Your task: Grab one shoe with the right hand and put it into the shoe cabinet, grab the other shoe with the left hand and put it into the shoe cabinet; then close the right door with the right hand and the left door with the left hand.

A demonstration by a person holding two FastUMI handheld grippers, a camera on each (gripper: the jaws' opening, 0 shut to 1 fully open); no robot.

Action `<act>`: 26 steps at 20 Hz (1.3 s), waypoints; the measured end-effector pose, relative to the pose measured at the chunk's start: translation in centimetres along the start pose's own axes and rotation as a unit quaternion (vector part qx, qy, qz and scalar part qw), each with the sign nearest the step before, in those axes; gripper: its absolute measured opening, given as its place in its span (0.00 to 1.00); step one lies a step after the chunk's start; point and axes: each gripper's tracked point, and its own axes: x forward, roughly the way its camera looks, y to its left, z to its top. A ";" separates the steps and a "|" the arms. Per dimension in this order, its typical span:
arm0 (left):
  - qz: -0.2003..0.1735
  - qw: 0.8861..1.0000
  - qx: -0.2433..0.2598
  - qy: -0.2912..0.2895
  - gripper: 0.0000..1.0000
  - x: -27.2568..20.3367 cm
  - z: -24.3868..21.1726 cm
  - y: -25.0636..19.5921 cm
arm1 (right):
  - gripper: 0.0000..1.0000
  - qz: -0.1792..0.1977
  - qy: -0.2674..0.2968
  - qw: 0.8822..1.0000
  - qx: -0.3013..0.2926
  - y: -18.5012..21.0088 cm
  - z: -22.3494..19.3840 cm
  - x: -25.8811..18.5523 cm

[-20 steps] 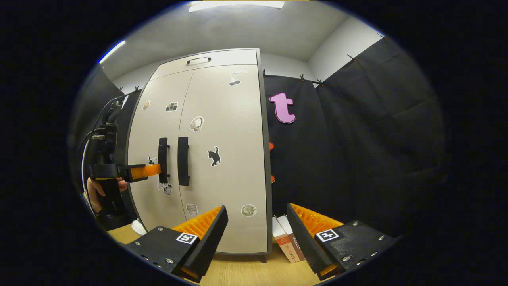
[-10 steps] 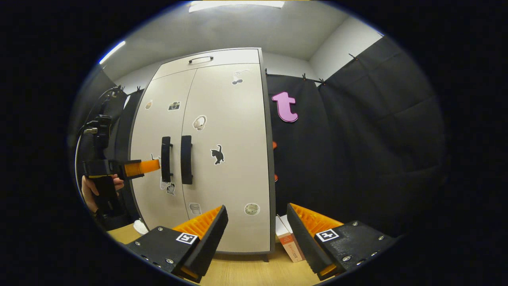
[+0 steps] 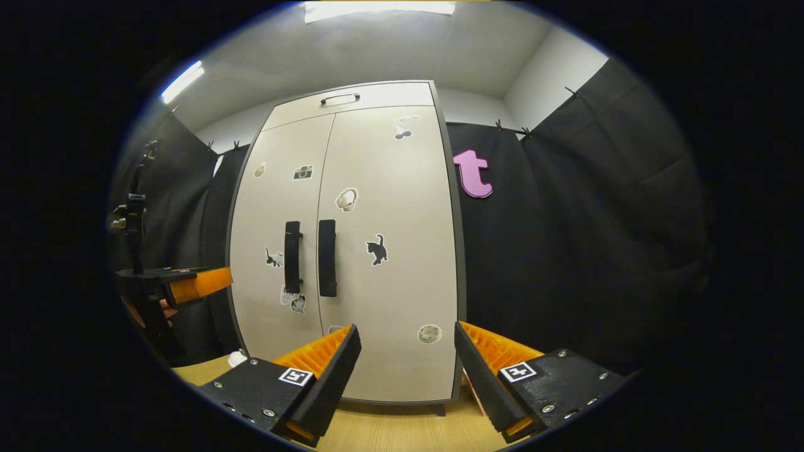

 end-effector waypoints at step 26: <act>0.029 1.000 -0.006 0.005 0.96 -7.4 -2.9 2.0 | 0.93 0.049 0.019 0.999 0.013 4.8 -2.4 -1.9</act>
